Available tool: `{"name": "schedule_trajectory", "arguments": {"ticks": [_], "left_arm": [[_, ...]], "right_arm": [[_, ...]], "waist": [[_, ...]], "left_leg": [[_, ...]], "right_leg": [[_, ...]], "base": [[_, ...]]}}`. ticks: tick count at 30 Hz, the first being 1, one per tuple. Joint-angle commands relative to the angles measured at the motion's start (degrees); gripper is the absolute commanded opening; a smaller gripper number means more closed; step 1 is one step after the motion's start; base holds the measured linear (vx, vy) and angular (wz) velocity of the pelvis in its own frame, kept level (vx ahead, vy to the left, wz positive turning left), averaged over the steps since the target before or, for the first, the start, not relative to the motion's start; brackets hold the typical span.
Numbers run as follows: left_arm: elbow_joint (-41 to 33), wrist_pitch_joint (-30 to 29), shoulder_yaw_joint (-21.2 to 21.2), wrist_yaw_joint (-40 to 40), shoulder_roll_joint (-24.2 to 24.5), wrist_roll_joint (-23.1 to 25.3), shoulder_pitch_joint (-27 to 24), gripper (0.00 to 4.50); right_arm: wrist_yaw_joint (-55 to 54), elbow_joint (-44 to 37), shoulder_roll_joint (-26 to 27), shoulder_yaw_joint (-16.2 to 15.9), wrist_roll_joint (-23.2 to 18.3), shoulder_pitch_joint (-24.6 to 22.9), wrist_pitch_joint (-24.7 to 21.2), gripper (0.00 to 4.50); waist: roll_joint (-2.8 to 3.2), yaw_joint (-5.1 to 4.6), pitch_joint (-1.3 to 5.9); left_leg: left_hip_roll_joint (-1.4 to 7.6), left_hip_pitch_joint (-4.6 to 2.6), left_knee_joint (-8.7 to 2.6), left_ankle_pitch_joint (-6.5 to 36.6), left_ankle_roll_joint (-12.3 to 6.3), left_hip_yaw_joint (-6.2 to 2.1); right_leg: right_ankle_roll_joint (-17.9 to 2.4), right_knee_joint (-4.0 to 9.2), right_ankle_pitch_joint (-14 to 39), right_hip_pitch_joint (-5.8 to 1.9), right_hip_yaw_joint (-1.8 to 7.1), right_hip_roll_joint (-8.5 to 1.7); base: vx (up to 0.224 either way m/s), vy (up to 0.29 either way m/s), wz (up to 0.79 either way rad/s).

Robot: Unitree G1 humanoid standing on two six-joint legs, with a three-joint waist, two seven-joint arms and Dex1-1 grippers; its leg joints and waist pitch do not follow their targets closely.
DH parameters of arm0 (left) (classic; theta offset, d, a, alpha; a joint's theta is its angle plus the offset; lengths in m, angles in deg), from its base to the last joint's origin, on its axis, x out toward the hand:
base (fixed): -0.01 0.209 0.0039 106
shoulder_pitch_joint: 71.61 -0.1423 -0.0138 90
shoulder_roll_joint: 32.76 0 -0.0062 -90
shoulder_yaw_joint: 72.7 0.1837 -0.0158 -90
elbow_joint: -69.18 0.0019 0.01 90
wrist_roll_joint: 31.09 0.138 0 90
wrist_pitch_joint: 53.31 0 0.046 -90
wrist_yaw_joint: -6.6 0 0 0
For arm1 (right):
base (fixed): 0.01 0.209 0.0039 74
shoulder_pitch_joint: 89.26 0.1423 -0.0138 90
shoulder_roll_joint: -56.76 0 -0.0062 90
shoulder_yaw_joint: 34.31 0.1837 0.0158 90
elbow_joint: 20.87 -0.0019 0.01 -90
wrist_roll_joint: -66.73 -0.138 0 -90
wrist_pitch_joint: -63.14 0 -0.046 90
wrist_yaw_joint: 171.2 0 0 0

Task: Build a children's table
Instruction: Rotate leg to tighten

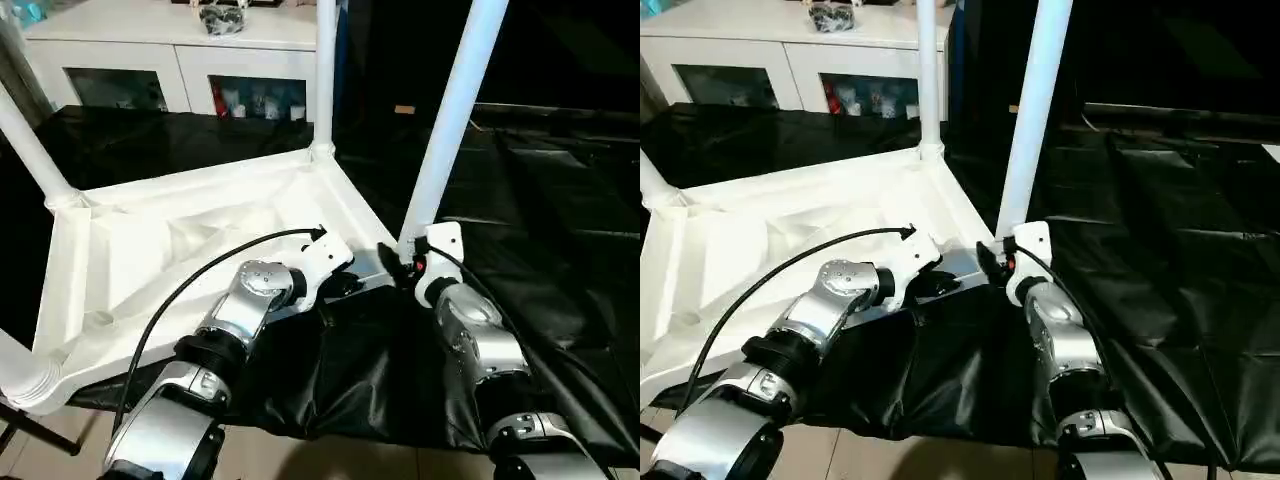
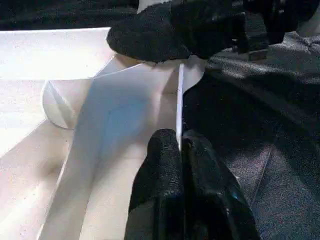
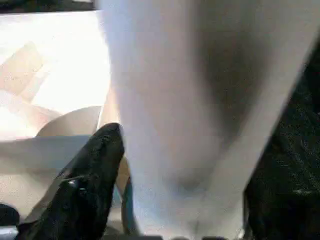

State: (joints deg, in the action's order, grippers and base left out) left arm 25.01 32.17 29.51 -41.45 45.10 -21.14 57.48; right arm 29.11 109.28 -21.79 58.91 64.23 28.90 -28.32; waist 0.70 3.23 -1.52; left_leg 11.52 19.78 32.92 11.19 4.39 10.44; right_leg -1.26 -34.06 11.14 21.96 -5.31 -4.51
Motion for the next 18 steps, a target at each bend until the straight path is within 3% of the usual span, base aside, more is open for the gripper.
{"name": "schedule_trajectory", "arguments": {"ticks": [1, 9, 14, 18], "left_arm": [[-1.6, 2.9, 1.3, -1.7, -4.2, -3.4, 0.4, 0.0], [-3.8, 4.3, 2.2, -11.5, 0.2, -5.1, -1.3, 0.0], [-5.1, 4.4, 1.9, -21.0, 4.7, -6.9, -1.9, 0.0], [-5.4, 4.2, 1.6, -23.1, 6.0, -7.7, -1.8, 0.0]], "right_arm": [[8.3, 1.3, 3.0, -8.4, 0.5, -0.3, -0.6, 3.59], [24.3, -5.5, -3.3, -11.8, -1.2, -3.3, -1.2, 3.59], [38.5, -13.6, -10.3, -13.3, -5.3, -7.5, -2.4, 3.59], [43.0, -16.9, -12.1, -13.6, -7.7, -9.2, -4.4, 3.59]], "waist": [[-0.94, 0.02, 2.4], [-1.05, 0.13, 2.6], [-1.03, 0.77, 2.35], [-1.04, 1.2, 2.34]], "left_leg": [[1.75, 0.27, -3.57, 9.2, -4.39, -0.53], [1.78, 0.49, -3.22, 6.7, -7.13, -0.44], [2.23, 0.33, -3.45, 8.7, -6.96, -0.37], [2.35, 0.25, -3.56, 8.9, -6.33, -0.44]], "right_leg": [[-10.1, 4.6, 13.5, -2.57, 3.17, -4.35], [-12.0, 3.98, 8.4, -2.85, 3.09, -4.3], [-11.5, 4.26, 11.2, -2.65, 3.01, -4.19], [-11.3, 4.23, 12.2, -2.58, 3.0, -4.2]], "base": [[0.0, 0.0, 0.0], [0.0, 0.0, 0.0], [0.0, 0.0, 0.0], [0.0, 0.0, 0.0]]}}
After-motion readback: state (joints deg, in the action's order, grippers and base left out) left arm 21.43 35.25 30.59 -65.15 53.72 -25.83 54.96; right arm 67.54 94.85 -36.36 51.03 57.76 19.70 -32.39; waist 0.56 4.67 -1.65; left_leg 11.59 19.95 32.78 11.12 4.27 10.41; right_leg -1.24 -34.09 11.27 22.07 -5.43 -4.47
